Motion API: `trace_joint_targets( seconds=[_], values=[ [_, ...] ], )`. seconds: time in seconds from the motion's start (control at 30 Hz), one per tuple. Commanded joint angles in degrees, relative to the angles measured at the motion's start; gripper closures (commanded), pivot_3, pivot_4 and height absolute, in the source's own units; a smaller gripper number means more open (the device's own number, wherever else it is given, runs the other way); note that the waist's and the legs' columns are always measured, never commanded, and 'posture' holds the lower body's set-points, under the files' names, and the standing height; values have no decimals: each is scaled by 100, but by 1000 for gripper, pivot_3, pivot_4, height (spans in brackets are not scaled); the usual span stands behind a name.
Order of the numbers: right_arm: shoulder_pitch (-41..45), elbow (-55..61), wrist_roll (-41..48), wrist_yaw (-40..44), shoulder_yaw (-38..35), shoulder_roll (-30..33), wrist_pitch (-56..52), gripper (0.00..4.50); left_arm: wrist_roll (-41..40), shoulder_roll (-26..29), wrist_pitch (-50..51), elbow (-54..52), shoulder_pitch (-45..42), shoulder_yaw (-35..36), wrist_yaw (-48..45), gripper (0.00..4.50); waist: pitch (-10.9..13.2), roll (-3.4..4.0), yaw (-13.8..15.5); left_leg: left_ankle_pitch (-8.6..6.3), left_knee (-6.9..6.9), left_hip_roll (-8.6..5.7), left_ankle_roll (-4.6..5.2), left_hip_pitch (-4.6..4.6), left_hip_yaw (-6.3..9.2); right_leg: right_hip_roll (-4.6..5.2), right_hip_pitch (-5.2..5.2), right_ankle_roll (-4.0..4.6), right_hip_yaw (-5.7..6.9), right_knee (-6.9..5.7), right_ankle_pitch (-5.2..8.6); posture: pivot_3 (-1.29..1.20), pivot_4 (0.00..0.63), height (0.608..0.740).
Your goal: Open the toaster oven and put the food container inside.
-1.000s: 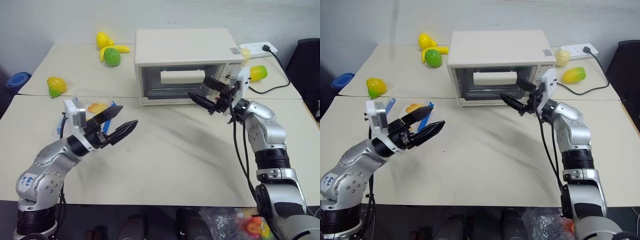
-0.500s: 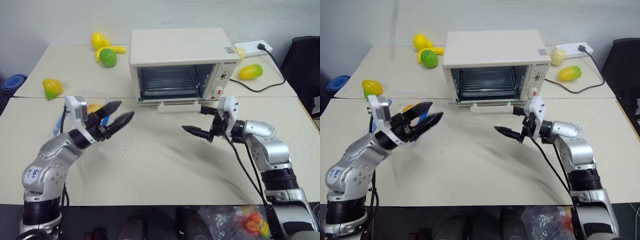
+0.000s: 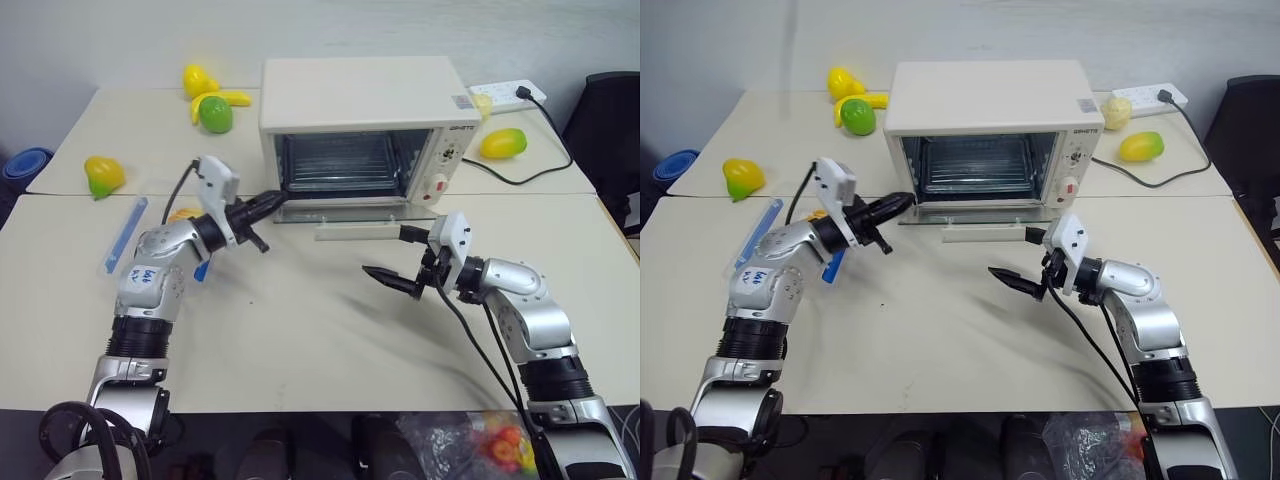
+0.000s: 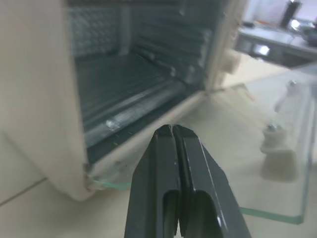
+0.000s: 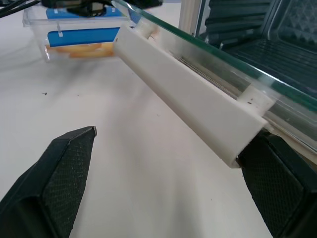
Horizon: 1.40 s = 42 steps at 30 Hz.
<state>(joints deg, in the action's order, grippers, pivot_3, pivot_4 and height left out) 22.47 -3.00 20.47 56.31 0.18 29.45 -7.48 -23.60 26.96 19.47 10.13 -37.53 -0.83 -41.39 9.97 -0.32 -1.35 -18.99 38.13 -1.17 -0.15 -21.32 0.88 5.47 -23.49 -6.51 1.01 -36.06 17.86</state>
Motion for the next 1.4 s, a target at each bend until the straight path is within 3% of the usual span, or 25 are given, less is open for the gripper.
trace_joint_targets(
  seconds=[0.03, 0.33, 0.57, 0.63, 0.73, 0.93, 1.13, 1.27, 1.4],
  values=[
    [-411, 86, 33, -105, -511, 101, 609, 0, 388, 71, -308, -102, 27, -228, -250, 4464, 0, 0, 63, 0, 0, -3, 0, 0, 1, -1, 1, 0, 2, 0, 0, 0, 150, 740],
    [-1994, 575, 406, -77, -1568, 572, 697, 0, 1148, -87, -530, -510, 676, -661, -49, 4464, 0, -1, 153, 2, 7, -11, 8, 4, -5, 0, 6, -6, -8, 4, -3, 0, 150, 740],
    [-1954, 777, 768, 156, -1673, 494, 976, 0, 1489, -232, -851, -1254, 1511, -782, 239, 4464, 0, 0, 106, 4, 4, 0, 9, 24, -21, 2, 7, -6, -31, 2, -3, 0, 150, 740],
    [-1805, 860, 984, 284, -1609, 453, 893, 0, 1201, -341, -1063, -1751, 1892, -466, 335, 4096, 0, 0, 103, 3, 4, 0, 9, 23, -22, 5, 6, -6, -33, 1, -3, 0, 150, 740],
    [-1604, 1071, 1094, 405, -1391, 311, 967, 0, 45, -506, -908, -2852, 2702, 438, 360, 3445, 2, -3, 101, 3, 5, 7, 9, 15, -16, 10, 4, -6, -50, 7, -3, 0, 150, 740],
    [-1726, 1763, 979, 499, -690, -115, 1315, 0, -864, -222, -364, -4091, 4389, 2234, 850, 1689, 1, -1, 126, 1, -1, 13, 0, 15, 4, 10, 7, 5, -58, 10, 3, 0, 150, 740],
    [-1635, 1668, 819, 467, -330, -415, 1611, 0, -1631, -944, -425, -4530, 6483, 4202, 1573, 19, 0, -12, 118, -11, 0, 8, 12, 19, 1, 17, 17, 5, -64, 25, 3, 0, 150, 740],
    [-1551, 1586, 775, 564, -219, -431, 1754, 0, -1903, -1203, -310, -4218, 6837, 4662, 1950, 19, 2, -17, 214, -17, 3, 7, 21, 24, 16, 21, 35, 8, -48, 33, 3, 0, 150, 740],
    [-1435, 1430, 737, 652, -195, -381, 1829, 0, -2979, -866, 874, -4477, 6630, 4651, 3036, 19, 3, -18, 215, -39, 1, 9, 44, 55, 17, 20, 72, 12, -47, 47, 3, 0, 150, 740]
  ],
)
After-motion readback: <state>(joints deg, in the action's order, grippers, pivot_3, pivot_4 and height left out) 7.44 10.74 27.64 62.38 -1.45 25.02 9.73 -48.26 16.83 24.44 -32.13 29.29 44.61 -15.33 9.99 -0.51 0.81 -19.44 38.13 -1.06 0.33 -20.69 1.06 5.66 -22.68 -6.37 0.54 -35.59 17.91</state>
